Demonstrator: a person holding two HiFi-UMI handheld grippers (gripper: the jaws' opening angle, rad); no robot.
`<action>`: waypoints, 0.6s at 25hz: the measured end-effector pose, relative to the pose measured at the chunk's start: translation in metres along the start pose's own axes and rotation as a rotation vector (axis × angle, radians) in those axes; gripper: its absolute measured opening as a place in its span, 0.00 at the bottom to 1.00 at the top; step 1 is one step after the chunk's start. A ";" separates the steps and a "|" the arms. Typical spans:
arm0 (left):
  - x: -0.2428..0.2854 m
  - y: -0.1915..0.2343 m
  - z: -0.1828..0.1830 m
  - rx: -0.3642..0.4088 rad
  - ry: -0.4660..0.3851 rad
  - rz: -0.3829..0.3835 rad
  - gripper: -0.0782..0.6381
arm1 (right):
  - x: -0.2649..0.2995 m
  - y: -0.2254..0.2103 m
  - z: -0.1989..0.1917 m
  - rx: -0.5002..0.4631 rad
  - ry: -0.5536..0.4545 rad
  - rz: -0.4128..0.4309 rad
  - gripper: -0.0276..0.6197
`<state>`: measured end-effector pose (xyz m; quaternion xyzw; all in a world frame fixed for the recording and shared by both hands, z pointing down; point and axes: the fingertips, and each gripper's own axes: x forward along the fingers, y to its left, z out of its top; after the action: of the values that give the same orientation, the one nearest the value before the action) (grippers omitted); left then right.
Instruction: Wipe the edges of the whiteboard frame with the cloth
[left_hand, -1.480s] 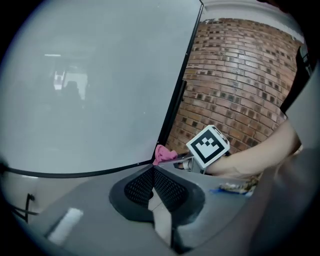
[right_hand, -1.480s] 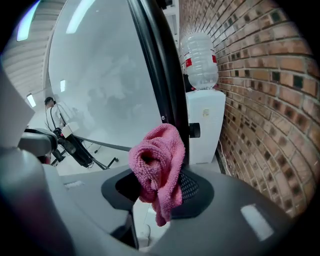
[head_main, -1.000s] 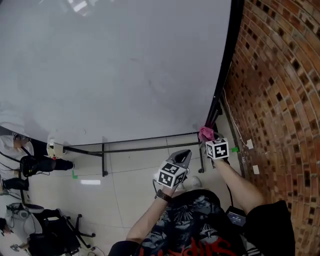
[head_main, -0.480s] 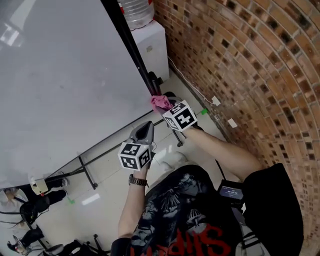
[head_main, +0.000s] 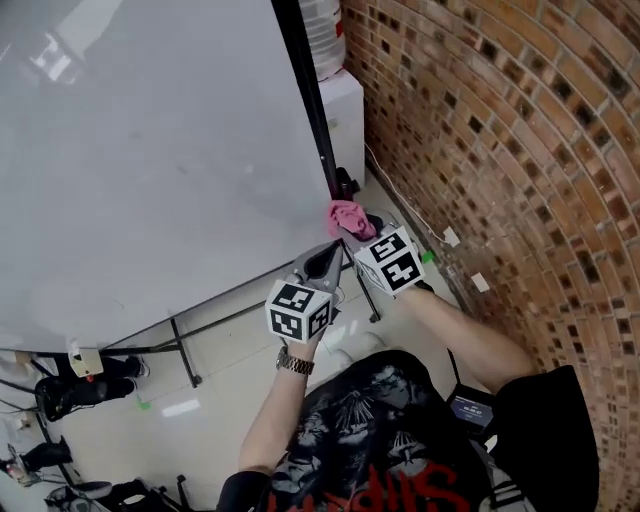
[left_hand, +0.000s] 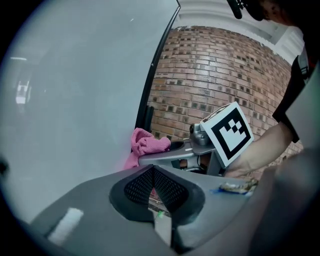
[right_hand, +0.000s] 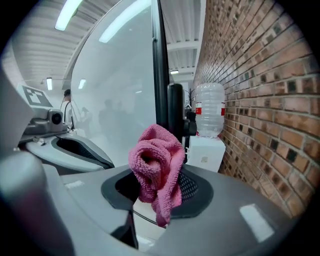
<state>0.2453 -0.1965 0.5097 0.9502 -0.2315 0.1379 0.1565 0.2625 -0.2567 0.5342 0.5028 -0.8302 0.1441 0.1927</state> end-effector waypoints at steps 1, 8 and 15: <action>0.002 -0.002 0.005 0.008 -0.008 -0.002 0.11 | -0.003 0.001 0.008 0.012 -0.036 0.013 0.26; -0.013 -0.022 0.029 0.056 -0.033 -0.017 0.11 | -0.032 0.010 0.040 0.055 -0.175 -0.002 0.26; -0.036 -0.028 0.109 0.228 -0.137 0.056 0.11 | -0.070 0.008 0.130 -0.001 -0.342 -0.051 0.26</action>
<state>0.2489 -0.1984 0.3913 0.9621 -0.2510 0.1027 0.0273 0.2616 -0.2547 0.3869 0.5407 -0.8380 0.0512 0.0525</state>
